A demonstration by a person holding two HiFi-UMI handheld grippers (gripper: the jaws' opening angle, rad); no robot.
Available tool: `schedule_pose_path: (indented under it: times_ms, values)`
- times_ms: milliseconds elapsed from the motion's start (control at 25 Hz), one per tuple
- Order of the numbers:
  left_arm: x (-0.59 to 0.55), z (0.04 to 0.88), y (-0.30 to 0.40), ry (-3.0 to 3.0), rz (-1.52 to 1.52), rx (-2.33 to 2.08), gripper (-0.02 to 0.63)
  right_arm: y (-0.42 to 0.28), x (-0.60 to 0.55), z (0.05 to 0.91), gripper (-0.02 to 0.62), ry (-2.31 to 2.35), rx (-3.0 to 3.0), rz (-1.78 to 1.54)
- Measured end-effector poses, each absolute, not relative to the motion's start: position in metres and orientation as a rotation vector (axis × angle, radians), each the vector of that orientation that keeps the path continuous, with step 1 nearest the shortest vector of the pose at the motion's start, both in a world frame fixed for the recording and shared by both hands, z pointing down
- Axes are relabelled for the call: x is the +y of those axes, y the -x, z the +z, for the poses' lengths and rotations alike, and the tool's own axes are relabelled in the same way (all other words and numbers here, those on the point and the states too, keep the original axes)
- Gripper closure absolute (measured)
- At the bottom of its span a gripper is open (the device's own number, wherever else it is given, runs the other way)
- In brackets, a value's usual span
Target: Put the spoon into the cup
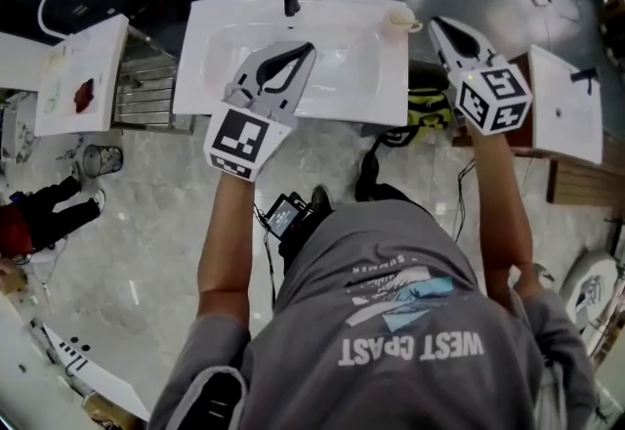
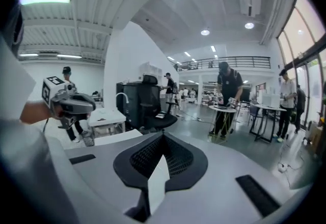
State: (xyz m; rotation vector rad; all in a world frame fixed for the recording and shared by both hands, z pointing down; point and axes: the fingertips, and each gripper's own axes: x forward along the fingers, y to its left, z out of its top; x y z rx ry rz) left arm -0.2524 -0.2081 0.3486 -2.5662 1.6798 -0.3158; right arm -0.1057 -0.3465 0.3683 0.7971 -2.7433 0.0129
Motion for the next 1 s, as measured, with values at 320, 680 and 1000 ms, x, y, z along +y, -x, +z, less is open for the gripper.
schedule_pose_path:
  times_ms: [320, 680, 1000]
  values:
    - [-0.157, 0.333, 0.247, 2.570, -0.327, 1.630, 0.604, 0.152, -0.223, 0.314, 0.565, -0.395, -2.791, -0.236]
    - [-0.108, 0.324, 0.246, 2.575, -0.308, 1.592, 0.604, 0.160, -0.148, 0.288, 0.565, -0.326, -2.810, -0.312]
    - [-0.083, 0.330, 0.246, 2.592, -0.284, 1.563, 0.604, 0.152, -0.120, 0.293, 0.565, -0.357, -2.770, -0.312]
